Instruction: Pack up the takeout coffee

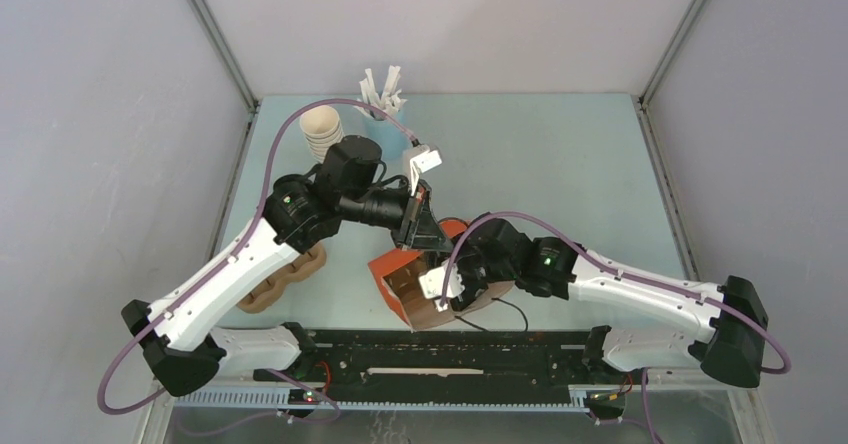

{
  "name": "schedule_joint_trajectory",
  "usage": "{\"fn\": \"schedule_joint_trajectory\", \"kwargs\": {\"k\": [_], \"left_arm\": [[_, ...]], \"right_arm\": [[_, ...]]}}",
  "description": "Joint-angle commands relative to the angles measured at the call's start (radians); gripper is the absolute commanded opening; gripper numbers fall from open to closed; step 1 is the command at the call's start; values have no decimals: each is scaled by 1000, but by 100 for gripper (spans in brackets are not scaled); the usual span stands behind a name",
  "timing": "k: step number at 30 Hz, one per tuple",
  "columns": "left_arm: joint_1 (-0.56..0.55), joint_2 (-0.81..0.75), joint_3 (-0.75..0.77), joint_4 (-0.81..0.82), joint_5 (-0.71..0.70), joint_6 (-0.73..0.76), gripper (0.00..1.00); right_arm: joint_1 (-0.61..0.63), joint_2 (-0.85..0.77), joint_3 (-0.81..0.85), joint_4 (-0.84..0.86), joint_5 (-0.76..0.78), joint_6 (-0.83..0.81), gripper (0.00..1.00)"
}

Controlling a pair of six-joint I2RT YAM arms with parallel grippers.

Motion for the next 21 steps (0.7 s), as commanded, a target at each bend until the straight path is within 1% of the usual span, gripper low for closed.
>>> {"fn": "schedule_joint_trajectory", "kwargs": {"k": [1, 7, 9, 12, 15, 18, 21], "left_arm": [[-8, 2, 45, 44, 26, -18, 0], [-28, 9, 48, 51, 20, -16, 0], [-29, 9, 50, 49, 17, -16, 0], [-31, 7, 55, 38, 12, -11, 0], [-31, 3, 52, 36, 7, -9, 0], [-30, 5, 54, 32, 8, -5, 0], [-31, 7, 58, 26, 12, 0, 0]], "right_arm": [[-5, -37, -27, 56, -20, 23, 51], [-19, -76, -124, 188, -58, 46, 53], [-26, -66, -137, 202, -75, 46, 53], [-35, -55, -150, 219, -60, 53, 52], [-60, -58, -169, 261, -77, 48, 53], [-62, -51, -169, 284, -57, 25, 53], [-78, -45, -169, 295, -69, 19, 54]]}}
